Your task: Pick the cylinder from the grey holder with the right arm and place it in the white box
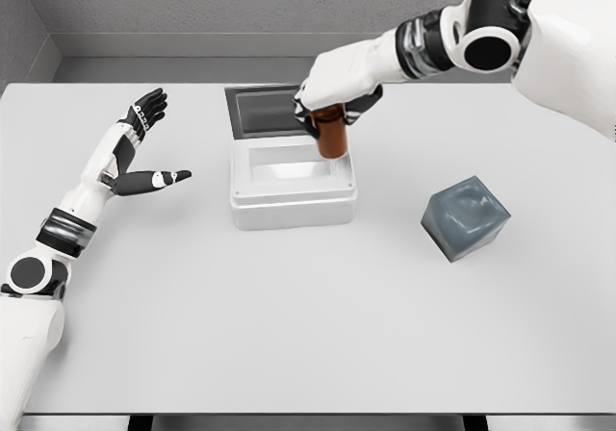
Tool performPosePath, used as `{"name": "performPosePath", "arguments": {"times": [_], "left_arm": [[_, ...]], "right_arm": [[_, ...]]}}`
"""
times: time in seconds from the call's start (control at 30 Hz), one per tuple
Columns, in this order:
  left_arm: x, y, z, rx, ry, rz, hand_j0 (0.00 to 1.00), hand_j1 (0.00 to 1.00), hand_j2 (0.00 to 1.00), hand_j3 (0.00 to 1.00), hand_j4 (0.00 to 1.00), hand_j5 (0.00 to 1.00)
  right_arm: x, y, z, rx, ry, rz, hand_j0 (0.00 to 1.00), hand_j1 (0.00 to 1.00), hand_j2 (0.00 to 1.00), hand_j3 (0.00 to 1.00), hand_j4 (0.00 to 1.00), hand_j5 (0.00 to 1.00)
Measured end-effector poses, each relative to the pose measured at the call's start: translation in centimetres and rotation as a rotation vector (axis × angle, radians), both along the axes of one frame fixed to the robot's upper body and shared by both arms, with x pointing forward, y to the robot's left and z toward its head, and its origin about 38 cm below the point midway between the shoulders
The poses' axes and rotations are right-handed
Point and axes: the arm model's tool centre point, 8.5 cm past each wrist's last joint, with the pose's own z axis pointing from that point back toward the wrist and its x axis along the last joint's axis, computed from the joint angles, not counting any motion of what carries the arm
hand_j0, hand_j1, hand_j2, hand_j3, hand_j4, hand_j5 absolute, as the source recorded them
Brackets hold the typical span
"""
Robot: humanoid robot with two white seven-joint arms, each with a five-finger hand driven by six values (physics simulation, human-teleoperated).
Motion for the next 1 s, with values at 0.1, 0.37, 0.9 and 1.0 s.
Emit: {"name": "performPosePath", "arguments": {"times": [0.1, 0.37, 0.9, 1.0], "left_arm": [[0.0, 0.0, 0.0, 0.0, 0.0, 0.0, 1.0, 1.0, 1.0, 1.0, 1.0, 1.0], [0.0, 0.0, 0.0, 0.0, -0.001, 0.0, 1.0, 1.0, 1.0, 1.0, 1.0, 1.0], [-0.1, 0.0, 0.0, -0.001, -0.004, -0.001, 1.0, 1.0, 1.0, 1.0, 1.0, 1.0], [-0.1, 0.0, 0.1, -0.002, -0.004, -0.002, 1.0, 1.0, 1.0, 1.0, 1.0, 1.0]], "right_arm": [[0.2, 0.3, -0.2, -0.013, 0.0, -0.001, 0.44, 0.44, 0.44, 0.44, 0.44, 0.44], [0.7, 1.0, -0.9, -0.031, 0.009, -0.009, 0.44, 0.44, 0.44, 0.44, 0.44, 0.44], [1.2, 1.4, -1.2, -0.036, 0.018, -0.035, 1.0, 1.0, 1.0, 1.0, 1.0, 1.0], [1.1, 1.5, -1.1, -0.046, 0.005, -0.028, 1.0, 1.0, 1.0, 1.0, 1.0, 1.0]]}}
